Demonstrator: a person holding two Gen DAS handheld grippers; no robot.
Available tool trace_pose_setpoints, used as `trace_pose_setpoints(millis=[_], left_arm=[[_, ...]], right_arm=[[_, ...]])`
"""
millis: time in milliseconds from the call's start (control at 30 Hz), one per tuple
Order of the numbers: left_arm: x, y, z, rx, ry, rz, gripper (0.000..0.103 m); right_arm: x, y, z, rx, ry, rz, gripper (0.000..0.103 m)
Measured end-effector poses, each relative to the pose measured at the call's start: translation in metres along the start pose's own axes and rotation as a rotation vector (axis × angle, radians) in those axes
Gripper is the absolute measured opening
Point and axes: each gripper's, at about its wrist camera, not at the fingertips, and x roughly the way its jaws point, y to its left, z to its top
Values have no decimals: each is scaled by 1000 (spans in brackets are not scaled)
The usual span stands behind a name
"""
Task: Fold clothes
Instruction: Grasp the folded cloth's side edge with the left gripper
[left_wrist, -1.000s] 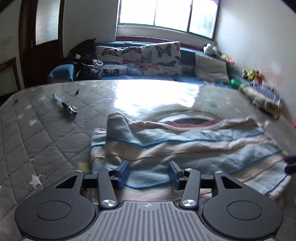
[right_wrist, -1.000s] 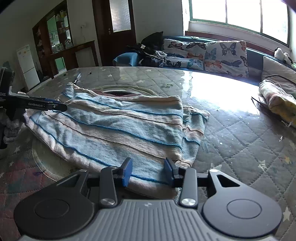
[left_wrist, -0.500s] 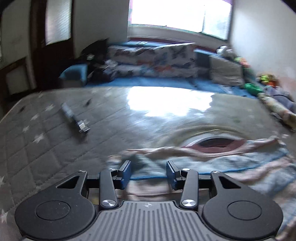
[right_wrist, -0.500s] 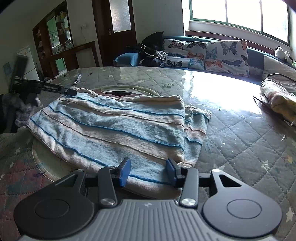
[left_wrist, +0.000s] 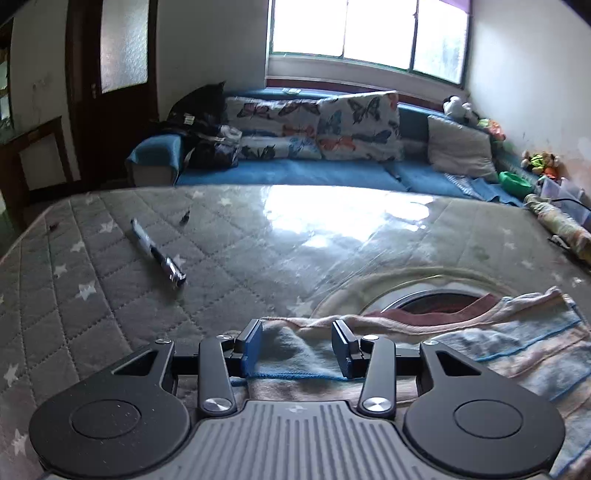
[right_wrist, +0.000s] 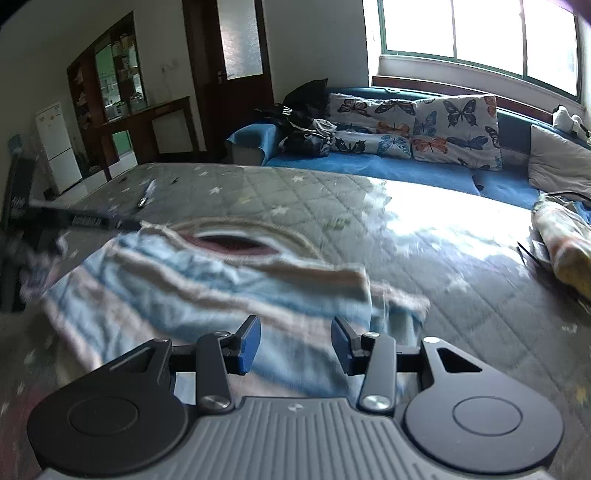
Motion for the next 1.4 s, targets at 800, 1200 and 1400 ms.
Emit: trace_pose_setpoints(millis=[800,1200,1400], left_arm=[[-32,14,-24,-29,-3,33,68],[-65,19,-55,-56,7,45,80],[-69,21,-63,-80,23,24,78]], right_arm=[[23,-1,5,24,52,-83,43],[0,0,-15,70,52,-106,47],[-4,24,-9,21,33,-53,47]])
